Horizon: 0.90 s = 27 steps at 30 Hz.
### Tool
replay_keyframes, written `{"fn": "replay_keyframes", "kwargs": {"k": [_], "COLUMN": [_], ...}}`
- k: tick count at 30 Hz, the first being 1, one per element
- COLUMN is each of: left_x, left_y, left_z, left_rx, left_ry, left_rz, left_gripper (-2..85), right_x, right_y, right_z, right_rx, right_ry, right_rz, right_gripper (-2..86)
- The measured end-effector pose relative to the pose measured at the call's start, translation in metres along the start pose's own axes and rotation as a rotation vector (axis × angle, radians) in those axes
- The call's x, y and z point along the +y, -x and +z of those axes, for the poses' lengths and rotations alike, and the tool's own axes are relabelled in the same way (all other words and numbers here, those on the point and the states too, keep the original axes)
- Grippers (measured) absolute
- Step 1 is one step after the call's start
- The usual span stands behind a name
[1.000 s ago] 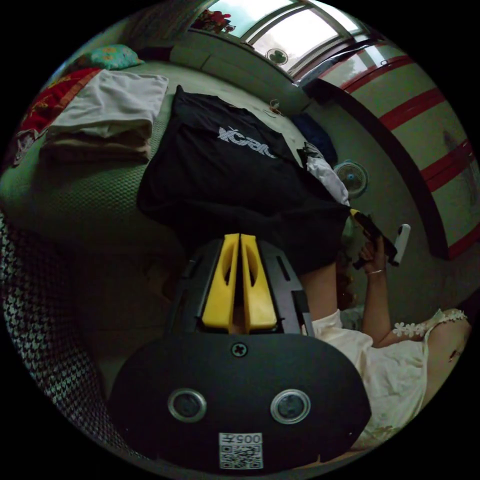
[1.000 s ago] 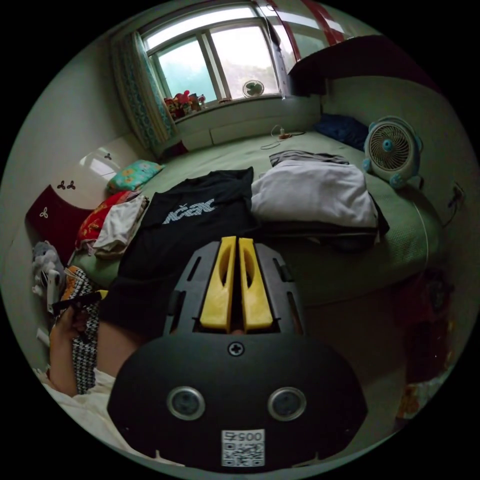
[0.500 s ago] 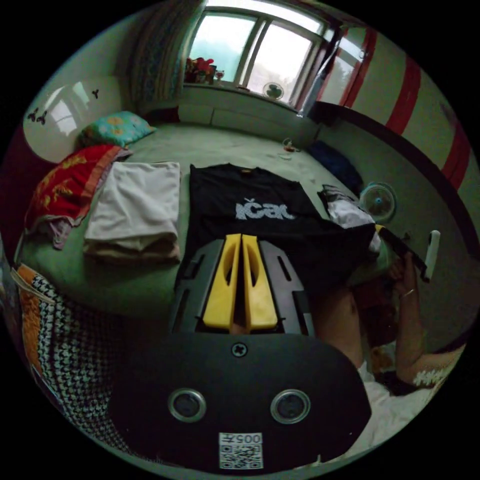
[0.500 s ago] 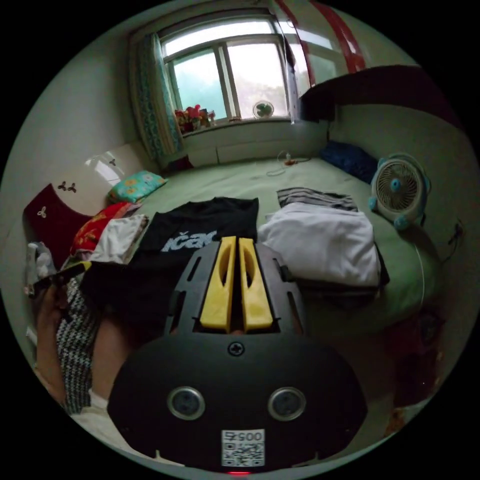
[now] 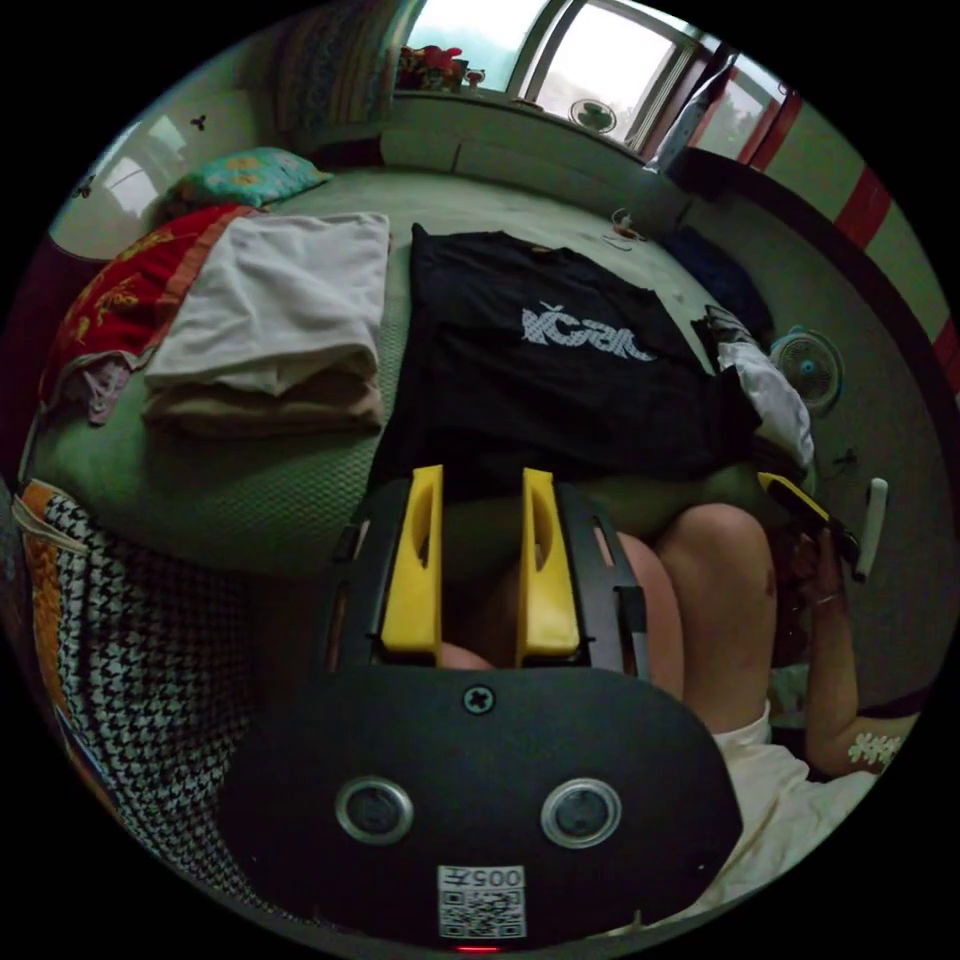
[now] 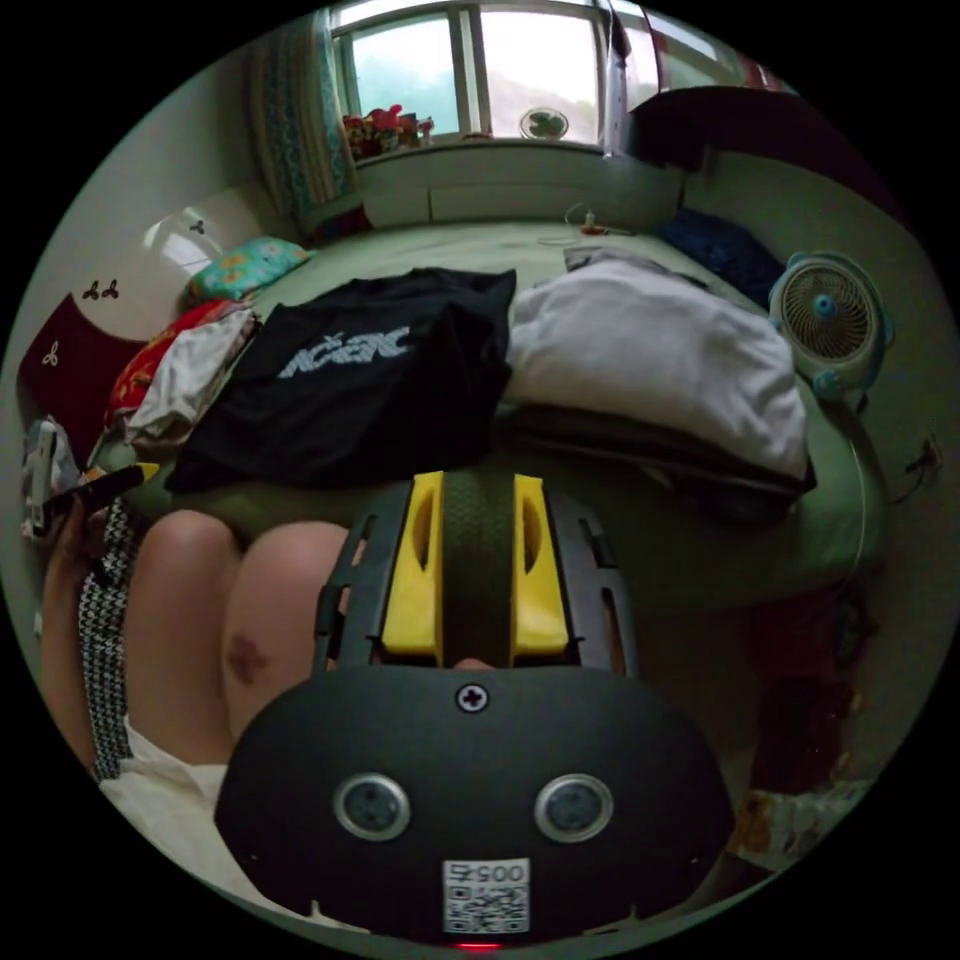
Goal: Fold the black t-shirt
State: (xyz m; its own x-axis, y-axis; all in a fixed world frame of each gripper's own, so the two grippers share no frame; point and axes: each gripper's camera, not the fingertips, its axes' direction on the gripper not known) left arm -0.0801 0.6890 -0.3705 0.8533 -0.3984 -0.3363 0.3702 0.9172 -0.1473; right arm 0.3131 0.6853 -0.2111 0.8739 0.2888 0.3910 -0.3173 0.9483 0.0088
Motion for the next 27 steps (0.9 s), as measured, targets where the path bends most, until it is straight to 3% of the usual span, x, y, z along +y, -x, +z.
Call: {"fn": "replay_keyframes", "kwargs": {"k": [10,14,21,27], "left_x": [-0.011,-0.008,0.003,0.0], "left_y": [-0.009,-0.013,-0.026,-0.042], "left_z": [0.021,0.01,-0.009,-0.024], "left_rx": [0.039,0.039,-0.069,-0.154], "left_ry": [0.006,-0.02,-0.04,-0.014], "left_rz": [-0.006,-0.016,0.009,-0.007], "left_gripper": [13.6,13.6,15.4,15.5], "right_x": [-0.03,-0.048,-0.046,-0.075], "right_y": [-0.01,-0.006,-0.017,-0.016], "right_z": [0.015,0.026,-0.058,-0.138], "right_rx": [-0.053,-0.027,-0.238,-0.275], "right_ry": [-0.055,0.021,-0.16,-0.248], "right_rz": [0.042,-0.012,0.047,0.031], "right_gripper": [7.0,-0.1,-1.7,-1.7]}}
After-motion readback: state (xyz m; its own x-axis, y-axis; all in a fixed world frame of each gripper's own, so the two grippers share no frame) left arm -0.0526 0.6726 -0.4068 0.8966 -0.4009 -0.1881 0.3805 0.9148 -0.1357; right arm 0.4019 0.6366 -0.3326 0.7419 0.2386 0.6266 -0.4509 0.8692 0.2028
